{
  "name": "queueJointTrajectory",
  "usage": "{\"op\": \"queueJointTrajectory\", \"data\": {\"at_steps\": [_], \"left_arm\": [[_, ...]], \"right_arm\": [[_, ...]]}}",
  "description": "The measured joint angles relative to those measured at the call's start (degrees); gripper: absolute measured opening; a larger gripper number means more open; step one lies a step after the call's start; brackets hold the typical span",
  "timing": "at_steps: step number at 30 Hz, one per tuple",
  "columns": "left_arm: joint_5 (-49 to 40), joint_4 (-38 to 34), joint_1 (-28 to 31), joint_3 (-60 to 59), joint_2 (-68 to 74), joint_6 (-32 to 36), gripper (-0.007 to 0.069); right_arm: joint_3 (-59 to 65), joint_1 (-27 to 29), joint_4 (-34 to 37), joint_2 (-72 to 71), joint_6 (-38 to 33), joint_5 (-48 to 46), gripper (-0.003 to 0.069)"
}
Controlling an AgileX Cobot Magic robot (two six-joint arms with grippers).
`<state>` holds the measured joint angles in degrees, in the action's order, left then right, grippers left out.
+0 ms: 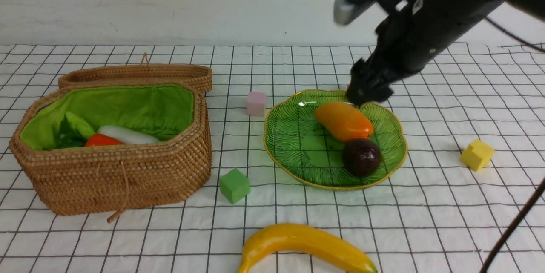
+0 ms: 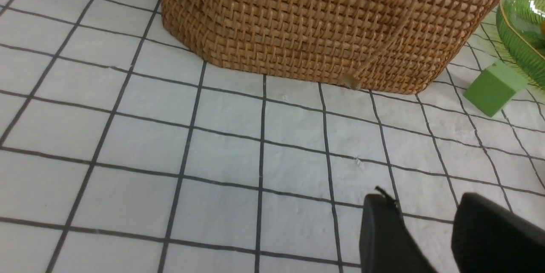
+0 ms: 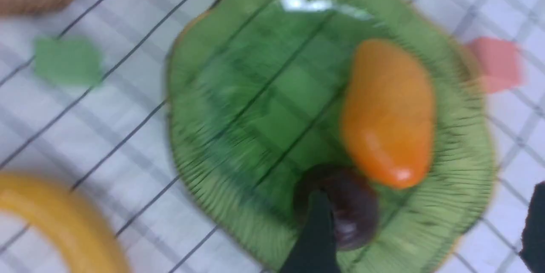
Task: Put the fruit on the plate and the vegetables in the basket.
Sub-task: Use the right arm to grab a banana and put it into the right plate
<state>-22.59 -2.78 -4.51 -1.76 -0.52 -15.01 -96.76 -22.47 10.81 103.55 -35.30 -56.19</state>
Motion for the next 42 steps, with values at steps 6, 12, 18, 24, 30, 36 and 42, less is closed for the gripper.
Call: {"op": "queueJointTrajectory", "data": {"at_steps": [6,12,18,24,30,36,42], "left_arm": [[0.0,0.0,0.0,0.0,0.0,0.0,0.0238],[0.0,0.0,0.0,0.0,0.0,0.0,0.0238],[0.1,0.0,0.0,0.0,0.0,-0.1,0.0239],[0.0,0.0,0.0,0.0,0.0,-0.1,0.0239],[0.0,0.0,0.0,0.0,0.0,-0.1,0.0239],[0.0,0.0,0.0,0.0,0.0,-0.1,0.0239],[0.0,0.0,0.0,0.0,0.0,-0.1,0.0239]], "right_arm": [[13.0,-9.5,5.2,0.1,-13.1,0.1,0.0596],[22.6,-13.6,4.9,3.6,-10.8,7.4,0.0593],[23.8,-13.7,1.8,9.2,-10.1,12.6,0.0513],[21.2,-13.7,2.1,9.3,-10.7,7.9,0.0321],[8.8,-8.9,7.2,6.4,-7.8,1.3,0.0324],[-1.4,1.8,16.9,7.2,12.4,13.2,0.0324],[-1.9,4.3,17.4,15.7,26.5,18.1,0.0324]]}}
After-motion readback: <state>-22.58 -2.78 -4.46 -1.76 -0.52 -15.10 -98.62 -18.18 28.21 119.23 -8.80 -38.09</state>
